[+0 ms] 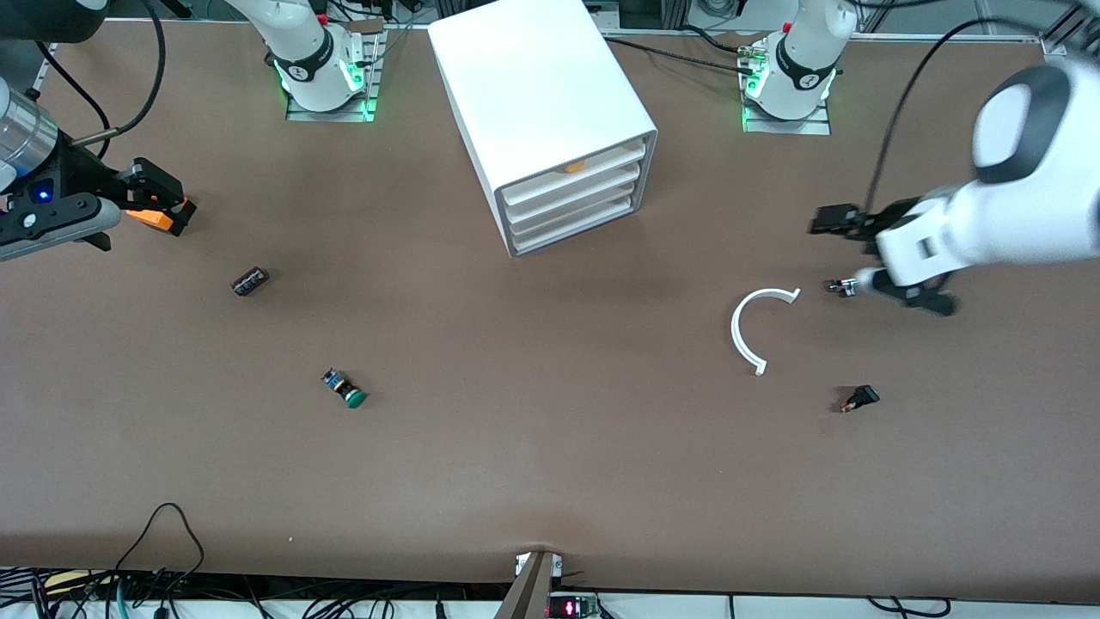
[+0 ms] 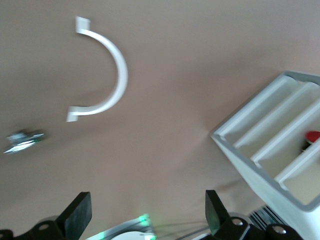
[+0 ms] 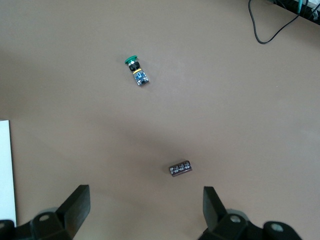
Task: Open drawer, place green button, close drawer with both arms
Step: 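Reach the left gripper to the cabinet's lowest drawer handle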
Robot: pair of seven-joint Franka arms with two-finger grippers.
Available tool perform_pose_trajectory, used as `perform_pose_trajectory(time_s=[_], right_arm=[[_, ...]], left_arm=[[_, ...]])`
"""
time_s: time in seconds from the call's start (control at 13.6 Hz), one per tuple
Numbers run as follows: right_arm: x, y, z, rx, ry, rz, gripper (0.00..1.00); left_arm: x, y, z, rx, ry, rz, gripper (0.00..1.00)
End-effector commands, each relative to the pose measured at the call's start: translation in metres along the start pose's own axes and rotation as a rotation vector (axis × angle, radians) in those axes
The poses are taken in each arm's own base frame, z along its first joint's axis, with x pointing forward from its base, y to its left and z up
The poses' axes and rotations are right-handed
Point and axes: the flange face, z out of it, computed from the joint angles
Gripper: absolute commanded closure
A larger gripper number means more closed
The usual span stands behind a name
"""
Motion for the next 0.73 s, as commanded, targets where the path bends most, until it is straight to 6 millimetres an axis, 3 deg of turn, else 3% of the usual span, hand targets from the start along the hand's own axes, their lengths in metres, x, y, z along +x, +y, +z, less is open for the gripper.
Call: perform_pose_trajectory(time_s=[0.0,0.15,0.22,0.37,0.66], right_arm=[[0.001,-0.003,-0.006,-0.012,0.009,0.005,0.00],[0.001,-0.003,-0.006,-0.012,0.009,0.005,0.00],[0.001,-0.003,-0.007,-0.013,0.011,0.005,0.00],[0.002,-0.003,-0.008,-0.014,0.015,0.003,0.00],[0.002,-0.003,-0.008,-0.014,0.015,0.003,0.00]], left_arm=[[0.036,0.001,0.043,-0.182,-0.065,0.145,0.00],[0.058,-0.005,0.081,-0.298,-0.084,0.210,0.00],[0.068,0.002,0.098,-0.348,-0.091,0.229,0.00],[0.088,0.023,0.136,-0.443,-0.095,0.254,0.00],[0.133,0.073,0.249,-0.705,-0.052,0.330,0.02]])
